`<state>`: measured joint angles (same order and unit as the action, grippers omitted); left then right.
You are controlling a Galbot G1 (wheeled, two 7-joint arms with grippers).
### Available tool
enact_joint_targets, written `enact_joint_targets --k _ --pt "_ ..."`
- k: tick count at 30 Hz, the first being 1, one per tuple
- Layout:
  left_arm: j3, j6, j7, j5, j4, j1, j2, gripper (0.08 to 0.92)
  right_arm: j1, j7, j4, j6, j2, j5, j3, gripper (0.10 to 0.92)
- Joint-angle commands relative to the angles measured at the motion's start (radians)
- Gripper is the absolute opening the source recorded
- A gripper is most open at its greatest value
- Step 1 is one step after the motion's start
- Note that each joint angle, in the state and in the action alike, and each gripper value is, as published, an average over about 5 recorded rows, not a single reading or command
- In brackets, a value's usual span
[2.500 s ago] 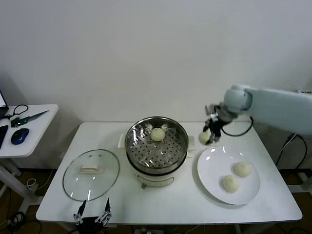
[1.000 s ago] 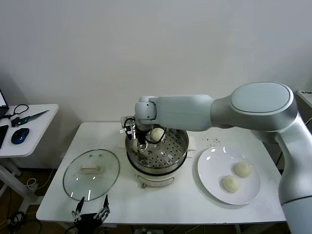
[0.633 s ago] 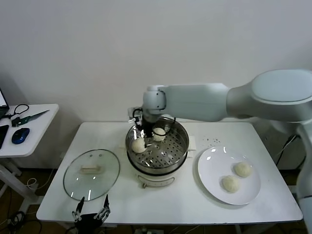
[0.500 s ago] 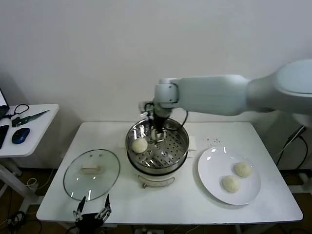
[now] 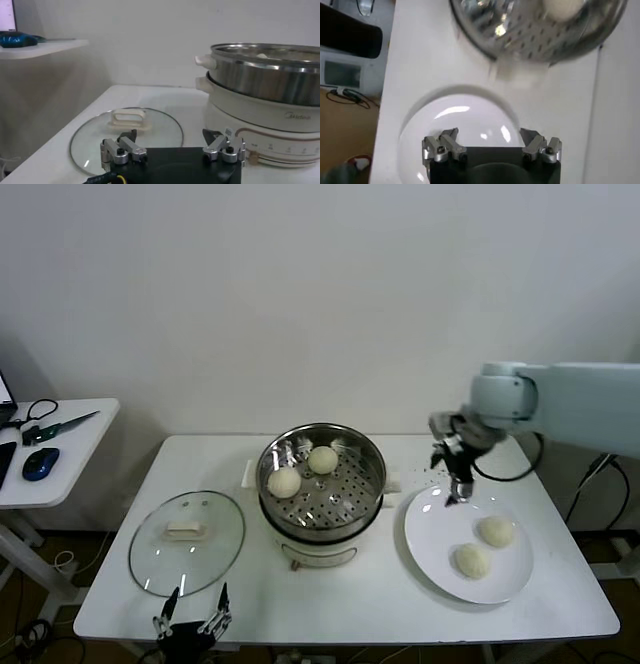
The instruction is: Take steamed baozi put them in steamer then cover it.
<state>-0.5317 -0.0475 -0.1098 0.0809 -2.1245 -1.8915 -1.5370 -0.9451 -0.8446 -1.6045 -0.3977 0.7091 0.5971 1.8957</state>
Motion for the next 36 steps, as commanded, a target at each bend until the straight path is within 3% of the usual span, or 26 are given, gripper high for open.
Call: enact_joint_targets --k 1,15,36 --pt "0.001 0.0 0.0 -0.004 -0.002 -0.002 -0.001 0.823 0.285 0.05 -0.05 -0.037 -0.259 -0.17 -0.126 0.823" --pt "0.001 0.007 -0.003 -0.013 0.006 -0.011 -0.009 0.823 0.621 0.064 0.055 -0.047 -0.254 -0.267 -0.456 0.823" --pt "0.002 0.01 -0.004 -0.014 0.011 -0.013 -0.012 0.823 0.669 0.046 0.125 -0.035 -0.204 -0.284 -0.483 0.823"
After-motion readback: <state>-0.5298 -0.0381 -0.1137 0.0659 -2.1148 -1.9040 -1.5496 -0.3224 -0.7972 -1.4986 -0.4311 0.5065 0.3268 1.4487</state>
